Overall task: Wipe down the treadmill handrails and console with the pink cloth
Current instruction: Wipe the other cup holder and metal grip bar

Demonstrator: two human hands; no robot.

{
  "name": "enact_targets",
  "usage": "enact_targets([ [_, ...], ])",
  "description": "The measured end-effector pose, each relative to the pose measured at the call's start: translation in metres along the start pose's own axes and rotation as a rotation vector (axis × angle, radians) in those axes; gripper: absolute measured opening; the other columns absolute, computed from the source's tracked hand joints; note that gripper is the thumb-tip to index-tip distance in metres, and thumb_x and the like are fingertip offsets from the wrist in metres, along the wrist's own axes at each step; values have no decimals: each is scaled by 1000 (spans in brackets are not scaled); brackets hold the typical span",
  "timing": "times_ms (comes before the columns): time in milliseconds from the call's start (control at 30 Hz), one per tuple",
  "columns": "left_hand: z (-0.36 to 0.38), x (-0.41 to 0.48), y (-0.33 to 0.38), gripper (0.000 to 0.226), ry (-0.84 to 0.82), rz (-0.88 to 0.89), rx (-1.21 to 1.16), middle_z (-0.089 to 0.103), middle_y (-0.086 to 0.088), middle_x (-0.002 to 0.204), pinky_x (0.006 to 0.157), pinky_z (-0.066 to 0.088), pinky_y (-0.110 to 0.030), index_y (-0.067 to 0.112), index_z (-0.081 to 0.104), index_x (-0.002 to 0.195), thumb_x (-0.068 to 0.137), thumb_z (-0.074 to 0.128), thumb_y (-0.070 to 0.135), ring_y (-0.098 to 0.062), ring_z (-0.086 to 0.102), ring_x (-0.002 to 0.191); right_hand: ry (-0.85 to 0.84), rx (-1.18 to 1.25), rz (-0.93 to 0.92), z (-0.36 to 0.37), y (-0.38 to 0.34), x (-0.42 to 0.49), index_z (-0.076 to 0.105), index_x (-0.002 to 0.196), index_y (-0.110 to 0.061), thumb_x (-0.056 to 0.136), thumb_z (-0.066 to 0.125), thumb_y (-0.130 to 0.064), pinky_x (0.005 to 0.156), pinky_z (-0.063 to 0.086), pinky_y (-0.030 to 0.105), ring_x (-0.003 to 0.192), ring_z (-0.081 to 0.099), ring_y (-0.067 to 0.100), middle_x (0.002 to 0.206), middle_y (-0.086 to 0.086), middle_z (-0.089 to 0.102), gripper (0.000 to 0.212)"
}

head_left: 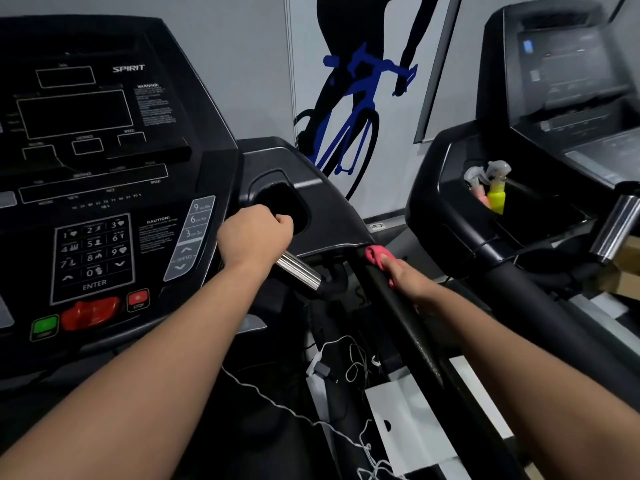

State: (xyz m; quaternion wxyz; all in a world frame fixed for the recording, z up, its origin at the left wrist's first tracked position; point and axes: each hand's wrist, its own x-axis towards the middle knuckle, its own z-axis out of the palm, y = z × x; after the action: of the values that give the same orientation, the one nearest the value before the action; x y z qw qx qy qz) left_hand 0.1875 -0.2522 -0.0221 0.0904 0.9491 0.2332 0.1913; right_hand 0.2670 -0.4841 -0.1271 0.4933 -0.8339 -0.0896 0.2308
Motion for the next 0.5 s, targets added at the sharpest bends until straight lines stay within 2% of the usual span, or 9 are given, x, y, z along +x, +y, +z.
enact_targets([
  [67,1,1,1,41,6,-11,1,48,-2,51,44,23,-22,11,48,54,89,43,31,-18,42,45,51,-60,15,-3,11,-5,54,116,-26,102,30,-36,79,39,25,86,52,4,110,0,61,30],
  [133,1,2,2,41,15,-31,3,48,-2,51,44,24,-22,11,49,54,89,43,31,-18,42,45,43,-117,45,-5,18,-8,58,109,-17,100,32,-37,83,42,28,89,55,11,110,9,63,34],
  [200,1,3,4,41,20,-52,17,49,-2,52,44,24,-22,10,51,55,89,43,32,-18,42,45,31,-76,31,-7,16,-11,60,107,-16,98,37,-26,79,45,20,93,56,12,111,7,62,27],
  [233,1,3,5,41,16,-64,25,50,-2,53,44,24,-23,10,52,56,89,43,32,-19,43,46,17,-27,22,-6,9,-13,61,109,-19,96,41,-21,80,46,16,102,57,13,116,3,60,24],
  [267,0,4,6,41,10,-80,31,51,-3,54,45,25,-23,9,54,57,89,43,32,-19,43,46,3,-9,-3,-5,3,-11,60,115,-23,92,45,-22,91,44,18,116,53,16,125,3,57,27],
  [300,1,4,7,40,6,-94,35,52,-3,55,45,25,-23,9,55,58,89,43,32,-19,43,47,-1,-71,-22,-1,-5,-9,54,128,-25,88,48,-31,104,38,27,129,44,21,136,6,50,41],
  [367,0,5,8,39,6,-116,44,51,-4,55,46,26,-24,9,54,59,88,44,32,-19,42,47,10,-322,36,11,-24,-8,18,150,-29,86,43,-56,112,26,41,137,30,33,150,16,28,74],
  [433,-1,5,9,38,10,-140,53,47,-3,55,47,26,-24,8,55,61,88,43,32,-19,38,47,86,-536,49,22,-35,-8,-1,151,-33,92,30,-64,109,25,48,136,27,40,154,19,13,74],
  [500,-2,3,10,37,11,-159,50,46,-3,56,50,29,-26,8,57,63,87,43,32,-19,37,48,141,-639,-25,30,-33,-12,2,151,-33,96,24,-57,105,30,52,131,30,41,154,19,11,64],
])
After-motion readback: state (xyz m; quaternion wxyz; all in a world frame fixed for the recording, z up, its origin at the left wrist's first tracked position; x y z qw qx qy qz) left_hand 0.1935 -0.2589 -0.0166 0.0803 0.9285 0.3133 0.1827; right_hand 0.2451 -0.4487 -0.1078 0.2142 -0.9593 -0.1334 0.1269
